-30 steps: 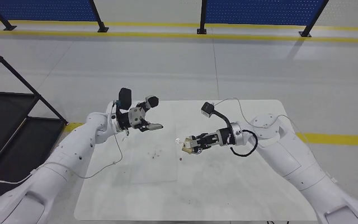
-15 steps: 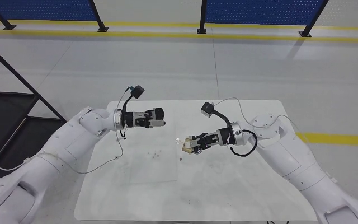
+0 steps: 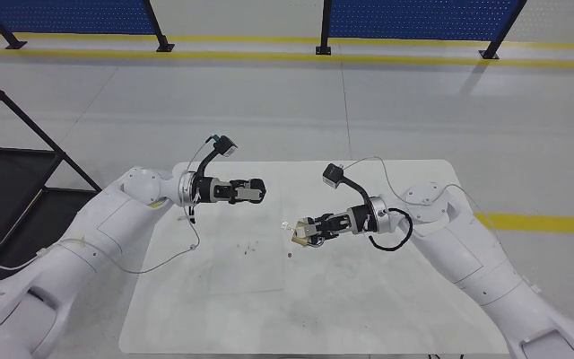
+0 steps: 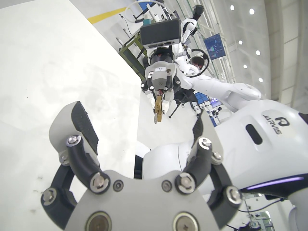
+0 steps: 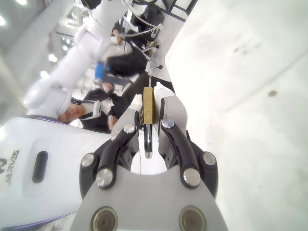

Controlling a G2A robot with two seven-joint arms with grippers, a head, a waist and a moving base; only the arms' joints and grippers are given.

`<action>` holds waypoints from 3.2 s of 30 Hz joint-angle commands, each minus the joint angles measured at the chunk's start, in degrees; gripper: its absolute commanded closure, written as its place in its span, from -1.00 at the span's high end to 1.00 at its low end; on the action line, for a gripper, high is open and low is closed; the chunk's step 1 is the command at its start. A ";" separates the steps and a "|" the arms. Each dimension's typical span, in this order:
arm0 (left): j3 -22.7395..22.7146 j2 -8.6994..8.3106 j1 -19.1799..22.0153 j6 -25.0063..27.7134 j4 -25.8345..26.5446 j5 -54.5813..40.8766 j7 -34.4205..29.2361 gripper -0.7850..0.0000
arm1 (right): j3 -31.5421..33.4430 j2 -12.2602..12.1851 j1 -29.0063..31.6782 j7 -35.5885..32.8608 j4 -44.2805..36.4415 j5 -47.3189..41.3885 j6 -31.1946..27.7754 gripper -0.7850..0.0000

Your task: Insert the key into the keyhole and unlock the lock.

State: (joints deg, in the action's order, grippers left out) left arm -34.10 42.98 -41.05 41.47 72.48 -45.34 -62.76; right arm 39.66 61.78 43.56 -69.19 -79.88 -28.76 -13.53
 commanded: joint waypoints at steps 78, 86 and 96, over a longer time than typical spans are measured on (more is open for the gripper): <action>-14.61 11.43 -8.34 -22.50 -2.28 -1.44 -22.56 -0.26 | 0.00 0.00 0.00 0.00 0.00 0.00 0.00 -1.00; -15.62 11.63 -8.86 -22.50 -2.19 -0.18 -22.56 -0.44 | 0.00 0.00 0.00 0.00 0.00 0.00 0.00 -1.00; -16.21 12.09 -8.93 -22.07 -2.55 1.10 -22.13 -0.66 | 0.00 0.00 0.00 0.00 0.00 0.00 0.00 -1.00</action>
State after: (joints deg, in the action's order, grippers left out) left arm -50.29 55.02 -50.01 19.40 69.98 -44.32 -84.89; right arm 39.66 61.78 43.56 -69.19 -79.88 -28.76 -13.53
